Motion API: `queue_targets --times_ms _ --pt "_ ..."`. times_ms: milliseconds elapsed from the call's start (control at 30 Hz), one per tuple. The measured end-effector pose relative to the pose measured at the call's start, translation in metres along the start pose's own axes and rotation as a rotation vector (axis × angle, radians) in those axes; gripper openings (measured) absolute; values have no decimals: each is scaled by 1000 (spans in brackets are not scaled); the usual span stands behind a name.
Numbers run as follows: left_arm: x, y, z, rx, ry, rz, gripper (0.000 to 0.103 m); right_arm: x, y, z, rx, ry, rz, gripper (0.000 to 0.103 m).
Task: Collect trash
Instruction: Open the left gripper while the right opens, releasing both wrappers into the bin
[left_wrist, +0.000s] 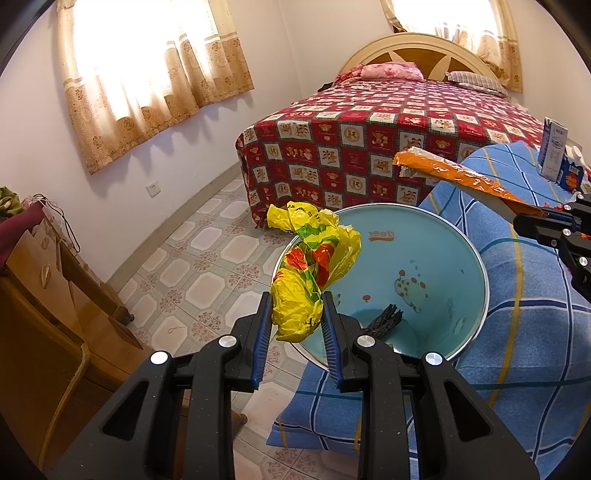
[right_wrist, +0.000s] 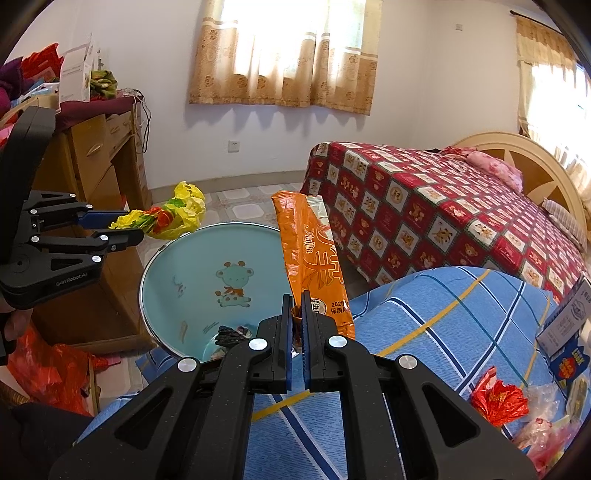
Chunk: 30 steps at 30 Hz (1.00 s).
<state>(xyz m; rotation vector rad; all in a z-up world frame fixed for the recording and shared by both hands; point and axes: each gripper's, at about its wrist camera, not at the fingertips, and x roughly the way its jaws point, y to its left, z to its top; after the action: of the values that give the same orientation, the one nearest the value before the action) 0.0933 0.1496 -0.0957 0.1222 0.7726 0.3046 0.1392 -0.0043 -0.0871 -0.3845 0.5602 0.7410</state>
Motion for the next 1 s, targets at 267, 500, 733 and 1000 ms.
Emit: queue_targets --times_ms 267,500,733,1000 --pt "0 -7 0 8 1 -28 34 3 7 0 -21 9 15 5" --pt "-1 -14 -3 19 -10 -48 64 8 7 -6 -16 30 24 43" --pt "-1 -9 -2 3 -13 -33 70 6 6 -8 -10 26 22 45" --pt "-3 -8 -2 1 -18 -32 71 3 5 -9 -8 18 16 49"
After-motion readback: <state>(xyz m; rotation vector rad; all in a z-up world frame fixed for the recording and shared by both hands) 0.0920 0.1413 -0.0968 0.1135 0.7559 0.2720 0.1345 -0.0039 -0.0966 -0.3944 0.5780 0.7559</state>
